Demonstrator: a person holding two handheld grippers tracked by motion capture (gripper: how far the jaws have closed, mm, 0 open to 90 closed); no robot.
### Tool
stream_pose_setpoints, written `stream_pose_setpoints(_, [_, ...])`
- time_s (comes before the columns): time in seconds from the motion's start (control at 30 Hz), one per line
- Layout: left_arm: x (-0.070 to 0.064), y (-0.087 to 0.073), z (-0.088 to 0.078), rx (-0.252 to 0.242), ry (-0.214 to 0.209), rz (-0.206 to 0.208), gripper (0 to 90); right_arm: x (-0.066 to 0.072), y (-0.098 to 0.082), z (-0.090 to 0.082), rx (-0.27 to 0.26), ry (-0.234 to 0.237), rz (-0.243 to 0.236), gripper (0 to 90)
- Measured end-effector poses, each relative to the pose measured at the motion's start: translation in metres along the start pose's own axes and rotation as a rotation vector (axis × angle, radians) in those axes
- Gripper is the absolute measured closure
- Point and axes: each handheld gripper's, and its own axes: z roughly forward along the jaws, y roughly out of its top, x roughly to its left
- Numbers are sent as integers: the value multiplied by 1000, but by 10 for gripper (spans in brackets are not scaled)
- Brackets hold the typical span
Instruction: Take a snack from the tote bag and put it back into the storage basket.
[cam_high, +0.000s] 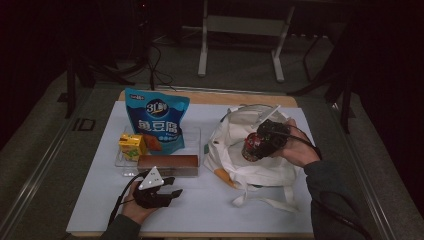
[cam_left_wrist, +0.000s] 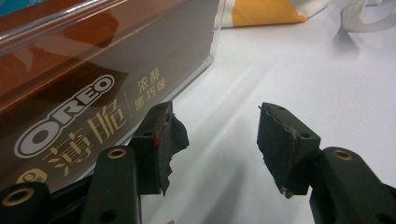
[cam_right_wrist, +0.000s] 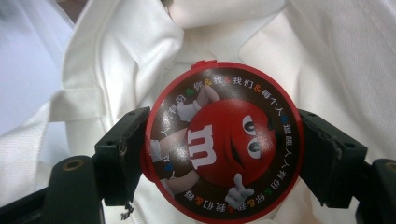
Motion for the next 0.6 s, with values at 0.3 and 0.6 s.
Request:
stream_pose_setpoints(0.3, [0,0,0,-1,1,-1,465,8,6,-9,-6,5,-32,245])
stream_pose_setpoints(0.6, [0,0,0,-1,0,-1,465,13,13,-15,-18,18,-52,245])
